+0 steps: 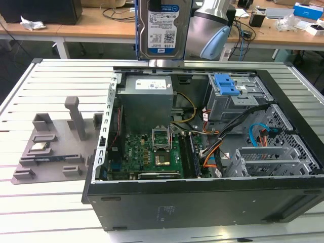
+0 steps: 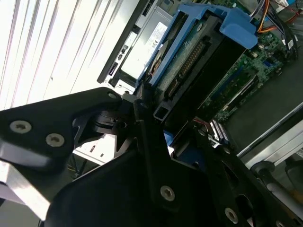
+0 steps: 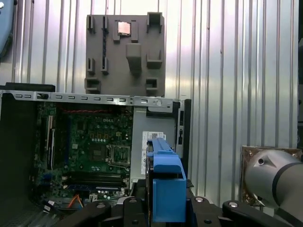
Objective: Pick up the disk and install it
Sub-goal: 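Pick up the disk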
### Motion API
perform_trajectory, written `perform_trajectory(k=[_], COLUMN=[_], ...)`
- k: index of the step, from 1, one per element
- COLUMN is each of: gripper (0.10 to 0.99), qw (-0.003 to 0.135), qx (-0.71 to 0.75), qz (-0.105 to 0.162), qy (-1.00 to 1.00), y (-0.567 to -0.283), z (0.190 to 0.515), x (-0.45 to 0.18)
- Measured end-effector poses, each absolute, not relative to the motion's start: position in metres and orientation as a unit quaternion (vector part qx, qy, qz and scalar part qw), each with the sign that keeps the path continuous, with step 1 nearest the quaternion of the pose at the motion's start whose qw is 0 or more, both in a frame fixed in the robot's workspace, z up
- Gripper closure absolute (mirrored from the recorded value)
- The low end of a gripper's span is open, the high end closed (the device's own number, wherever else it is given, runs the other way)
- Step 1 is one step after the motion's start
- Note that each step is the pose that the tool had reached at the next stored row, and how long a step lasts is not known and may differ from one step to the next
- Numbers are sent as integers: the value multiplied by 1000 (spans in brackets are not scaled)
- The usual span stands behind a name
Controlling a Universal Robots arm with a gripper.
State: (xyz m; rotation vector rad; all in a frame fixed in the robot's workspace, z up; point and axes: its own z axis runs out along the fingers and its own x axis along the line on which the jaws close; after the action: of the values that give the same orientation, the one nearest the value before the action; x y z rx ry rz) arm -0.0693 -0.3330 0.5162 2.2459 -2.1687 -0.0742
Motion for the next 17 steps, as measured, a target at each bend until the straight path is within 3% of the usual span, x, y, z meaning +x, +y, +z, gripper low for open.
perform_trajectory(k=[17], gripper=[718], qw=[9], qx=[719], qz=[-24], qy=[-694], y=[-370], z=[516], x=[-69])
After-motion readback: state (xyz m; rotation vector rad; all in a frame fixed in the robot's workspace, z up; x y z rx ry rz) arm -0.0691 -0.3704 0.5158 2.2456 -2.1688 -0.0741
